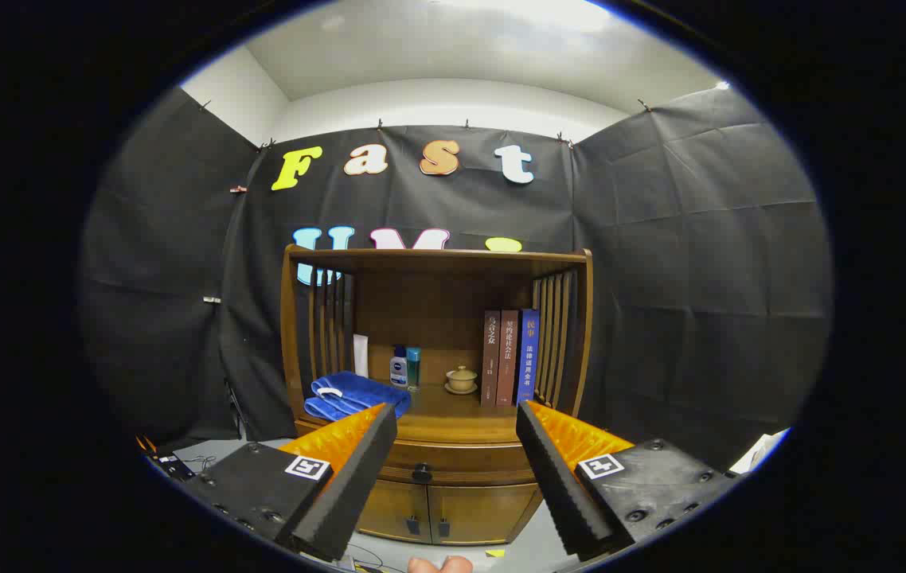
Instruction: Pull open the drawer, take out the items inside it, and place them on the countertop above the cabinet.
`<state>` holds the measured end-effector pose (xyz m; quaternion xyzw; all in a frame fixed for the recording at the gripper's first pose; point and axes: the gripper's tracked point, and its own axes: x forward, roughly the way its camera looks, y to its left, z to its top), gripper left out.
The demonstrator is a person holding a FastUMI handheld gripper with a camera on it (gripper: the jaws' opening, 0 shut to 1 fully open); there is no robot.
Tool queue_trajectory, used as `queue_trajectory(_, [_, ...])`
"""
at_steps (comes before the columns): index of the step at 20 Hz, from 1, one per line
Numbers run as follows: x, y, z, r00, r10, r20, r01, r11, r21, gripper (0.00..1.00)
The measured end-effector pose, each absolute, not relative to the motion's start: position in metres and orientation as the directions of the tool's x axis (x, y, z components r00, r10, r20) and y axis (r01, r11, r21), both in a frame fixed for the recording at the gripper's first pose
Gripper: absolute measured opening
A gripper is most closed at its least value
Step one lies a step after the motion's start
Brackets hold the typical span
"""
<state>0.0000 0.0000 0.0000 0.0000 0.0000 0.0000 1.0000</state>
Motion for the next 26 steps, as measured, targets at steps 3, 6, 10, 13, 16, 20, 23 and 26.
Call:
queue_trajectory(3, [-0.001,0.0,0.0,1.0,0.001,0.001,-0.001,1.0,0.004,0.98])
queue_trajectory(6, [-0.001,0.001,0.002,1.0,0.003,0.002,-0.003,1.0,0.008,0.98])
queue_trajectory(10, [-0.003,0.001,0.005,1.0,0.005,0.007,-0.005,1.0,0.007,0.97])
queue_trajectory(13, [-0.002,0.002,0.007,1.0,0.006,0.013,-0.006,1.0,0.016,0.97])
queue_trajectory(16, [-0.003,0.001,0.008,1.0,0.007,0.012,-0.007,1.0,0.019,0.97])
queue_trajectory(20, [-0.004,0.002,0.01,1.0,0.008,0.024,-0.009,1.0,0.018,0.97])
queue_trajectory(23, [0.0,0.008,0.012,0.999,0.017,0.042,-0.017,1.0,0.018,0.98])
queue_trajectory(26, [0.007,0.012,0.009,0.998,0.015,0.056,-0.016,1.0,0.017,0.97])
